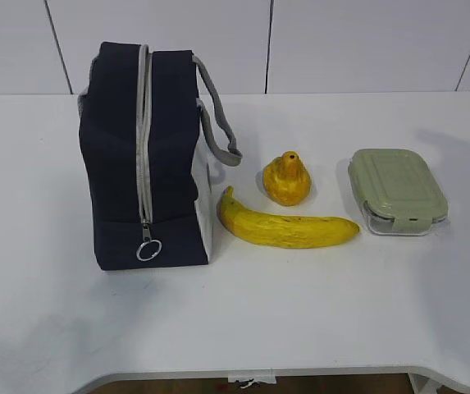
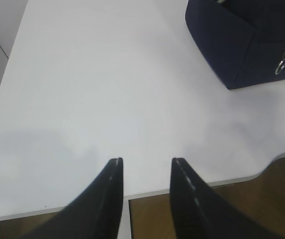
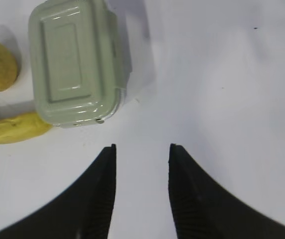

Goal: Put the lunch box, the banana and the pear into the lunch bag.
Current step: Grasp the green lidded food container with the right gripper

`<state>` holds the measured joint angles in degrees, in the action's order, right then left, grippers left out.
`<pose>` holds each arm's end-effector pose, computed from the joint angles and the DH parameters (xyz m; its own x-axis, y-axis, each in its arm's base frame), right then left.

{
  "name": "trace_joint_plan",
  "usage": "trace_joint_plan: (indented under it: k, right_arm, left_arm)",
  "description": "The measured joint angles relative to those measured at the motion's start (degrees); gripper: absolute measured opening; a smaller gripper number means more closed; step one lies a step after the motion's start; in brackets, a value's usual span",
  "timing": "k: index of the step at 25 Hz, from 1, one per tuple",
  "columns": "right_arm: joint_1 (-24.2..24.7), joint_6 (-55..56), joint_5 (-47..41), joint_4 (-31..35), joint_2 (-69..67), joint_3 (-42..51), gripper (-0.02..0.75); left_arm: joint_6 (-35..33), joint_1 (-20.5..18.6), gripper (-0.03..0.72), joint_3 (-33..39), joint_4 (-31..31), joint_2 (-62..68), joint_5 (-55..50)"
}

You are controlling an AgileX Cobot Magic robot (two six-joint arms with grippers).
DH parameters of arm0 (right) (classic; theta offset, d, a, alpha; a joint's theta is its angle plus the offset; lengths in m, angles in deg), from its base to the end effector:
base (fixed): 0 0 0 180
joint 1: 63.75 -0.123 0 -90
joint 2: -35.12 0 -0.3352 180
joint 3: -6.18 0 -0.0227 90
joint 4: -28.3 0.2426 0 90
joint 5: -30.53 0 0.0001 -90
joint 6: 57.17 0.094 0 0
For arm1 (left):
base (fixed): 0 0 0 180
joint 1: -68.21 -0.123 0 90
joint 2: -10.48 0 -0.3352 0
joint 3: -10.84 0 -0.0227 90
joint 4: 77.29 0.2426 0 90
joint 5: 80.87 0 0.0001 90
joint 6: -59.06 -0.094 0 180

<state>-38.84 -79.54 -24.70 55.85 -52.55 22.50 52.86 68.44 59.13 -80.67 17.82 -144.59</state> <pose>0.2533 -0.0782 0.3419 -0.8490 0.2912 -0.4409 0.1641 0.9385 0.3039 -0.0632 -0.0047 0.2755 -0.4838 0.0838 -0.8712 0.0901 0.9949 0.0457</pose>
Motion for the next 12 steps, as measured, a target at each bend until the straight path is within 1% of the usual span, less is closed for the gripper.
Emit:
trace_joint_plan:
  k: [5, 7, 9, 12]
  right_arm:
    - [5.4, -10.4, -10.1, 13.2, -10.9, -6.1, 0.272]
    - [6.9, -12.9, -12.8, 17.1, -15.2, -9.7, 0.272]
    - [7.9, -13.9, -13.2, 19.2, -18.9, -12.9, 0.272]
    - [8.3, -14.1, -13.2, 20.0, -22.4, -15.7, 0.272]
  left_arm:
    - [0.0, 0.0, 0.244, 0.0, 0.0, 0.0, 0.0]
    - [0.0, 0.0, 0.244, 0.0, 0.0, 0.0, 0.0]
    - [0.0, 0.0, 0.244, 0.0, 0.0, 0.0, 0.0]
    - [0.0, 0.0, 0.244, 0.0, 0.0, 0.0, 0.0]
